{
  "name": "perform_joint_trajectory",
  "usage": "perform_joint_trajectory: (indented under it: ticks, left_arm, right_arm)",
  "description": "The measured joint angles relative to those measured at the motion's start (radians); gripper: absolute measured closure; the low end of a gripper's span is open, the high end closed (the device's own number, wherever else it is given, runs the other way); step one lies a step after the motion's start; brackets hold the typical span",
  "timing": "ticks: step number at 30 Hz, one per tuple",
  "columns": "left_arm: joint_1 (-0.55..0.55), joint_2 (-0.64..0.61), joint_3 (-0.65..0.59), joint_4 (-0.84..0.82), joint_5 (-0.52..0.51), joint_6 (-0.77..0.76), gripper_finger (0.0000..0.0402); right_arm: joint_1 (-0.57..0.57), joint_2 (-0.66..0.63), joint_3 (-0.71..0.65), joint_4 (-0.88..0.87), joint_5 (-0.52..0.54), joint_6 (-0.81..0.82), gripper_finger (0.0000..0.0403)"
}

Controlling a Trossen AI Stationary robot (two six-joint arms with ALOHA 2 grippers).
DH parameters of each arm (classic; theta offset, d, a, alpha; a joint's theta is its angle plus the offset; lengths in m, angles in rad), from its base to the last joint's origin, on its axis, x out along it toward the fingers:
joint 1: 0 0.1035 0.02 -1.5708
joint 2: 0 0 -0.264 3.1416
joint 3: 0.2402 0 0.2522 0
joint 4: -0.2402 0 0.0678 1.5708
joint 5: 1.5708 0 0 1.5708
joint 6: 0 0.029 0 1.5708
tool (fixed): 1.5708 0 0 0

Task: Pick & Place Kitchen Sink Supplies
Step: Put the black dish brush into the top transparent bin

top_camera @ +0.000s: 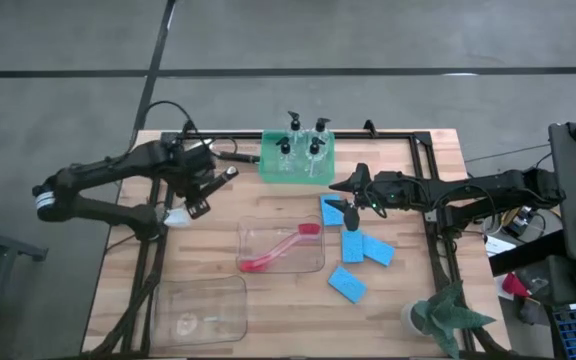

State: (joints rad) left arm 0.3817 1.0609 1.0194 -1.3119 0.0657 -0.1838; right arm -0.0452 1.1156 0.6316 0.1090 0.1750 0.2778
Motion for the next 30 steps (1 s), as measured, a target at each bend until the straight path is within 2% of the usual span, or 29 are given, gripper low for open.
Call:
perform_joint_trajectory:
  ticks: [5, 8, 11, 17, 20, 30]
  left_arm:
    - [-0.061, -0.036, 0.014, 0.153, 0.063, -0.037, 0.0287]
    - [-0.102, -0.037, 0.016, 0.328, 0.121, -0.038, 0.0288]
    - [-0.143, -0.018, 0.015, 0.533, 0.134, -0.055, 0.0285]
    - [-0.211, 0.072, 0.015, 0.861, 0.246, -0.083, 0.0284]
    - [-0.244, 0.136, 0.031, 0.897, 0.248, -0.069, 0.0285]
    - [-0.318, 0.339, 0.075, 0.817, 0.200, 0.120, 0.0285]
  right_arm:
    - [0.008, 0.000, 0.000, 0.001, 0.001, 0.009, 0.0179]
    - [0.008, 0.000, 0.000, 0.002, 0.001, 0.011, 0.0179]
    - [0.008, 0.000, 0.000, 0.003, 0.003, 0.011, 0.0179]
    - [0.008, 0.000, 0.000, 0.003, 0.005, 0.011, 0.0179]
    - [0.008, 0.000, 0.000, 0.004, 0.007, 0.011, 0.0179]
    - [0.008, 0.000, 0.000, 0.002, 0.007, 0.011, 0.0179]
